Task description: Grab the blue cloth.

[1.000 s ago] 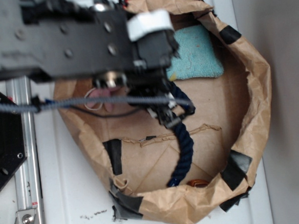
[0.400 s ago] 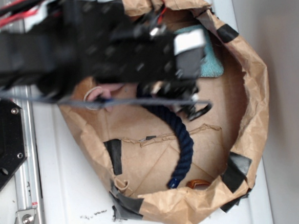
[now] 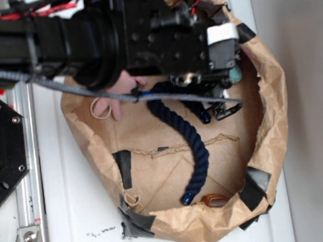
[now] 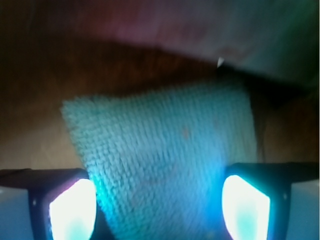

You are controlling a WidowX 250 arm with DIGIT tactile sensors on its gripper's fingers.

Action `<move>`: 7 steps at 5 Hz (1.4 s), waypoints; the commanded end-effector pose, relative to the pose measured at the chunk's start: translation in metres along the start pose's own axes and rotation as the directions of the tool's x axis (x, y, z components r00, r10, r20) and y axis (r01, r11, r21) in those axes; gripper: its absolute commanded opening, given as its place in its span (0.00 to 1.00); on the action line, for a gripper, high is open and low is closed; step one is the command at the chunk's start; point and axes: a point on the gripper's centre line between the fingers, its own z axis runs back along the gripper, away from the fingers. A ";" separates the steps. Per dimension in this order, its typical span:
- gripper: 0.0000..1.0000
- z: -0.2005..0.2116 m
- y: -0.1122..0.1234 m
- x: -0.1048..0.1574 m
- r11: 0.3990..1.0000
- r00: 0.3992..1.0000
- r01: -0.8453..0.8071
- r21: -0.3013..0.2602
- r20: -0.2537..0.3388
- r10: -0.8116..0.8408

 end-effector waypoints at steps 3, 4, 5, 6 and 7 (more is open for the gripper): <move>0.00 -0.013 -0.002 0.000 0.999 0.999 -0.021 -0.038 -0.031 0.020; 0.00 -0.011 0.001 0.001 0.999 0.999 -0.010 -0.051 -0.040 0.008; 0.00 -0.002 0.001 0.002 0.997 0.999 0.009 -0.079 -0.032 -0.012; 0.00 0.042 -0.009 -0.004 0.973 0.990 0.130 -0.191 -0.021 -0.136; 0.00 0.101 -0.023 -0.018 0.887 0.963 0.239 -0.396 -0.024 -0.270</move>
